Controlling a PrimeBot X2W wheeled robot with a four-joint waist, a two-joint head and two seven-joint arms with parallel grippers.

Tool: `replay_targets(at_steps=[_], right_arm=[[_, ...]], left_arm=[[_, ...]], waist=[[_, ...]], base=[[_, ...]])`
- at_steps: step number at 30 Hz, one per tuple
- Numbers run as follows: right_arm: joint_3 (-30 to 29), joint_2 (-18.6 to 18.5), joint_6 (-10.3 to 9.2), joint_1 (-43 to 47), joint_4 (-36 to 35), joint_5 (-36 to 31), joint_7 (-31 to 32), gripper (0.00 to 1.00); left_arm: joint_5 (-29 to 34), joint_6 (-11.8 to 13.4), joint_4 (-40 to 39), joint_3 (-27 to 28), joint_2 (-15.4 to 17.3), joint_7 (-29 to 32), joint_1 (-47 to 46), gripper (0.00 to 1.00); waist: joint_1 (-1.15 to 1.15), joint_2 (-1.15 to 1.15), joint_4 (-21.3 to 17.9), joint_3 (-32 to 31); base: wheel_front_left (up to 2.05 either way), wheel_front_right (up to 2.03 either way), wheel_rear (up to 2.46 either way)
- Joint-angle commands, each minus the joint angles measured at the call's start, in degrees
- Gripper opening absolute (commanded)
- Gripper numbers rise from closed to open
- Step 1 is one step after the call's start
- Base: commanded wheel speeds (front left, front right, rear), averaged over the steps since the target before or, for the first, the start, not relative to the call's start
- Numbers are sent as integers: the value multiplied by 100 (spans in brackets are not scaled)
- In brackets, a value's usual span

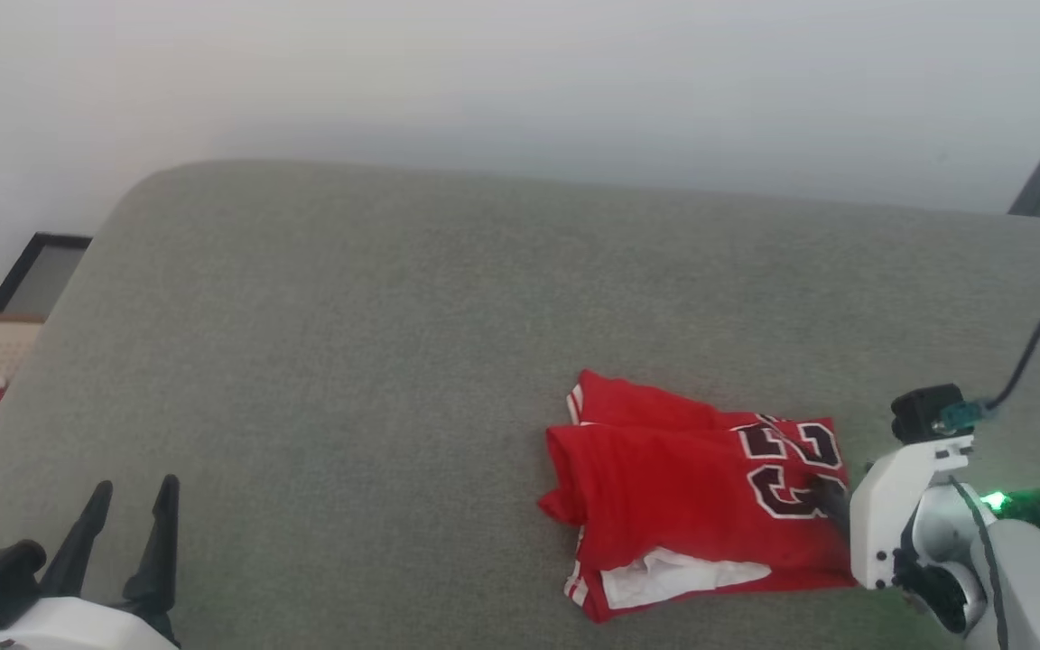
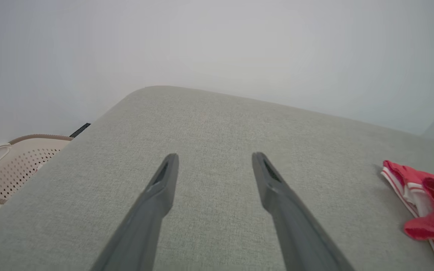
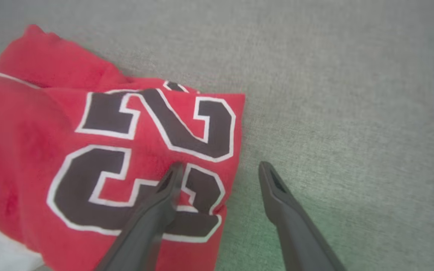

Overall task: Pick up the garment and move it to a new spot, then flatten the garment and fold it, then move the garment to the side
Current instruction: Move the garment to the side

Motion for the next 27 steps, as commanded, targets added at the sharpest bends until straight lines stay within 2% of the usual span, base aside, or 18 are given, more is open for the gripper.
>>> replay_targets(at_steps=[1,10,11,12,17,27], right_arm=[[27,8,1,-61,53,-28,143,100],[43,169,2,-344,438,-71,1390,100],[6,164,2,-357,459,-98,1460,29],[-61,168,2,-387,476,-140,1513,0],[-310,223,0,-530,317,-269,1723,0],[-699,-128,-3,-970,-382,-594,2022,0]], left_arm=[[-27,-9,18,-31,-1,-23,-94,100],[-45,-9,108,-243,-46,-23,-318,100],[-50,-9,119,-255,-52,-23,-345,100],[-51,-9,127,-265,-57,-23,-372,100],[-39,-9,166,-298,-95,-23,-490,100],[113,-9,10,-446,-138,-23,-830,100]], waist=[[0,0,97,97],[0,0,278,362],[0,0,282,379],[0,0,283,397],[0,0,202,460],[0,0,-251,730]], base=[[0,0,0],[0,0,0],[0,0,0],[0,0,0],[0,0,0],[0,0,0]])
